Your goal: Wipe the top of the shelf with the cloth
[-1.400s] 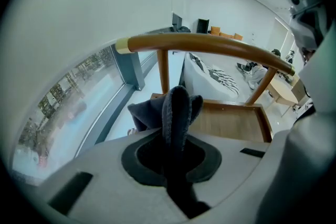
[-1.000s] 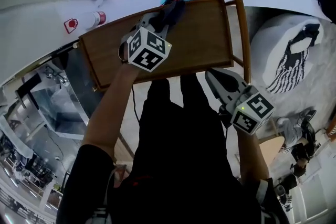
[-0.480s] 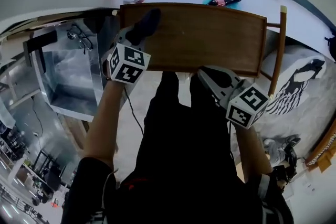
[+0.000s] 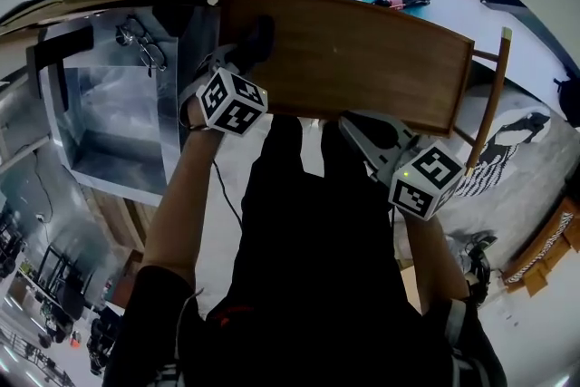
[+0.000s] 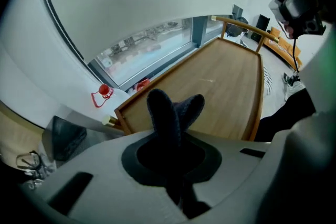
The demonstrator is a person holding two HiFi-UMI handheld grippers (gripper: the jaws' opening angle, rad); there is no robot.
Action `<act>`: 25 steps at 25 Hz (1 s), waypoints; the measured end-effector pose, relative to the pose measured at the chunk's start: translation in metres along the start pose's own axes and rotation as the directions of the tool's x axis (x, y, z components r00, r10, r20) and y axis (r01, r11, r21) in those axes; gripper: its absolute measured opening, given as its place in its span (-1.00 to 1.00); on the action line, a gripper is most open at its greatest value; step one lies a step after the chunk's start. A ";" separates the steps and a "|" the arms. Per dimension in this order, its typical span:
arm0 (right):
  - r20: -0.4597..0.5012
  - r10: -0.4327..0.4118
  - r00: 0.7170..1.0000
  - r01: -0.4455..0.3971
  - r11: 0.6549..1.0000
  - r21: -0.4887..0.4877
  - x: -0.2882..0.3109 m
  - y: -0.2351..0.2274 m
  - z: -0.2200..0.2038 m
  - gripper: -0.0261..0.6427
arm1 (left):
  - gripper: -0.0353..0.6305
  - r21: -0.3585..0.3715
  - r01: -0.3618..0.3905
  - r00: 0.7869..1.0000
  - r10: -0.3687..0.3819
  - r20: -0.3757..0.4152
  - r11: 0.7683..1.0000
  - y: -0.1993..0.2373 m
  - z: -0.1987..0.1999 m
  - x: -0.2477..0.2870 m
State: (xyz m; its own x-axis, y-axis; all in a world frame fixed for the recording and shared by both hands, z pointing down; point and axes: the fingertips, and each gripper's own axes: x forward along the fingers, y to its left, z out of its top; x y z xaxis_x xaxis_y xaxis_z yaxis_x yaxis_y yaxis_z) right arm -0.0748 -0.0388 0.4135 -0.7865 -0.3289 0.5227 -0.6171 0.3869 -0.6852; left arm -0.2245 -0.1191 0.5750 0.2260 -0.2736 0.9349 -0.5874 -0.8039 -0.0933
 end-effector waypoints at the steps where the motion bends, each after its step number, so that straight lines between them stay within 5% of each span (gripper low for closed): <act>1: -0.004 -0.004 1.000 0.004 1.000 0.001 0.000 -0.001 -0.002 -0.91 | -0.78 0.007 0.012 1.000 -0.012 -0.006 1.000 -0.004 -0.002 0.006; 9: -0.007 -0.043 0.999 0.043 0.999 0.031 -0.012 -0.014 -0.016 -0.91 | -0.78 0.036 0.098 0.995 -0.097 -0.032 0.995 -0.035 -0.012 0.044; 25: 0.067 -0.095 0.993 0.088 0.991 0.099 -0.068 -0.043 -0.039 -0.91 | -0.78 0.124 0.127 0.991 -0.122 -0.047 0.984 -0.085 0.026 0.069</act>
State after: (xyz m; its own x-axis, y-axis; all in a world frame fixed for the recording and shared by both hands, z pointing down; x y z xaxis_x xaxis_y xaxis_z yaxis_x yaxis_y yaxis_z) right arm 0.0043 0.0006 0.4269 -0.7211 -0.4212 0.5501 -0.6786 0.2692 -0.6834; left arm -0.1389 -0.0838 0.6380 0.2587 -0.1484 0.9545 -0.4532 -0.8913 -0.0157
